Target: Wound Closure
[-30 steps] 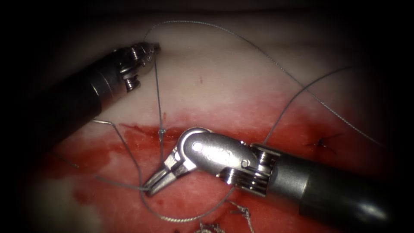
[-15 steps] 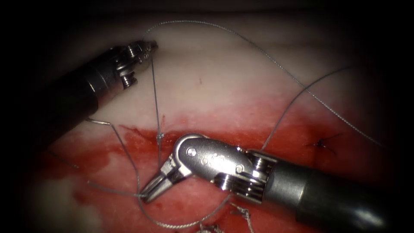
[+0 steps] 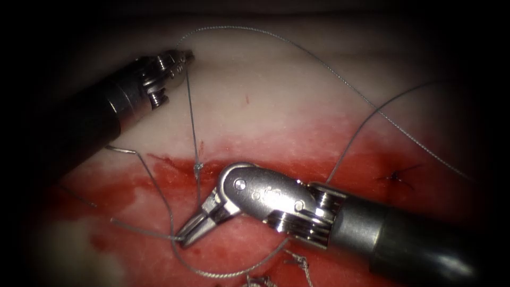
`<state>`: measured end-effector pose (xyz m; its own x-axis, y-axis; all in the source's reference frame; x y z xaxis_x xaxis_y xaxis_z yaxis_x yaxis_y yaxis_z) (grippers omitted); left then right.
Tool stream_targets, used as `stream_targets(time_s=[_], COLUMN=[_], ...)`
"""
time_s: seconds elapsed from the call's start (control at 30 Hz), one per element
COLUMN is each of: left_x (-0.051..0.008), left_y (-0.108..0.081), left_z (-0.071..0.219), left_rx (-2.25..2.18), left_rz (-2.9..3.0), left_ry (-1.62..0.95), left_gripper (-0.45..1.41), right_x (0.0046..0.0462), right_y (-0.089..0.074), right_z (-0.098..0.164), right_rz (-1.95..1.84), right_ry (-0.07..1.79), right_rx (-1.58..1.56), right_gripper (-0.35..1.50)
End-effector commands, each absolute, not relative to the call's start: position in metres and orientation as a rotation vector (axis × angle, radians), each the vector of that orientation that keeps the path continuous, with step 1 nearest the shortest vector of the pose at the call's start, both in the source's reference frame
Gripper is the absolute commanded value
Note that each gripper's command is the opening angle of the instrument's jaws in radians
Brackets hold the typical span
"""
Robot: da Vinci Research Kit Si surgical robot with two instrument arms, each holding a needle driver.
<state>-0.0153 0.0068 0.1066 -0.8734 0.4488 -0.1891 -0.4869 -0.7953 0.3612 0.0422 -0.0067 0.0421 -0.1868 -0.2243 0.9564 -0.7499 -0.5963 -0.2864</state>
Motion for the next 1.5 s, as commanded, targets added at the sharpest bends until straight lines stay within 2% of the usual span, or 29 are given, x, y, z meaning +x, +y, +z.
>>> stream_targets(time_s=[0.03,0.07,0.13,0.17,0.2,0.23,0.33,0.37,0.47,0.5,0.6,0.73,0.93,1.17,1.5], left_x=[-0.0155,-0.0155,-0.0156,-0.0157,-0.0157,-0.0158,-0.0158,-0.0159,-0.0161,-0.0165,-0.0171,-0.0177,-0.0175,-0.0175,-0.0176], left_y=[0.008,0.008,0.008,0.009,0.009,0.009,0.009,0.009,0.009,0.009,0.009,0.009,0.010,0.011,0.011], left_z=[0.105,0.105,0.104,0.103,0.102,0.099,0.096,0.093,0.091,0.089,0.088,0.087,0.086,0.084,0.083], left_rx=[-0.149,-0.157,-0.185,-0.214,-0.227,-0.301,-0.355,-0.414,-0.463,-0.529,-0.578,-0.683,-0.728,-0.768,-0.784], left_rz=[2.576,2.577,2.576,2.569,2.566,2.540,2.519,2.497,2.475,2.458,2.448,2.427,2.396,2.361,2.344], left_ry=[0.555,0.550,0.525,0.498,0.507,0.542,0.578,0.616,0.634,0.677,0.693,0.703,0.752,0.788,0.808], left_gripper=[-0.45,-0.45,-0.45,-0.45,-0.45,-0.45,-0.45,-0.45,-0.45,-0.45,-0.45,-0.45,-0.45,-0.45,-0.45], right_x=[0.0429,0.0429,0.0422,0.0413,0.0406,0.0388,0.0379,0.0367,0.0359,0.0354,0.0352,0.0347,0.0336,0.0315,0.0256], right_y=[-0.005,-0.005,-0.004,-0.003,-0.003,-0.001,0.000,0.002,0.003,0.004,0.004,0.005,0.007,0.008,0.008], right_z=[0.041,0.041,0.041,0.041,0.041,0.040,0.040,0.039,0.038,0.038,0.038,0.039,0.041,0.042,0.042], right_rz=[1.850,1.868,1.912,1.944,1.966,2.108,2.217,2.334,2.404,2.529,2.580,2.726,2.836,2.797,2.710], right_ry=[-1.119,-1.102,-1.080,-1.148,-1.170,-1.262,-1.322,-1.436,-1.536,-1.688,-1.668,-1.575,-1.489,-1.544,-1.640], right_rx=[1.716,1.742,1.817,1.855,1.881,1.952,2.010,2.062,2.087,2.140,2.173,2.285,2.362,2.314,2.238], right_gripper=[-0.35,-0.28,0.42,0.78,0.93,1.30,1.31,1.30,1.35,1.33,1.33,1.46,1.46,1.46,1.48])
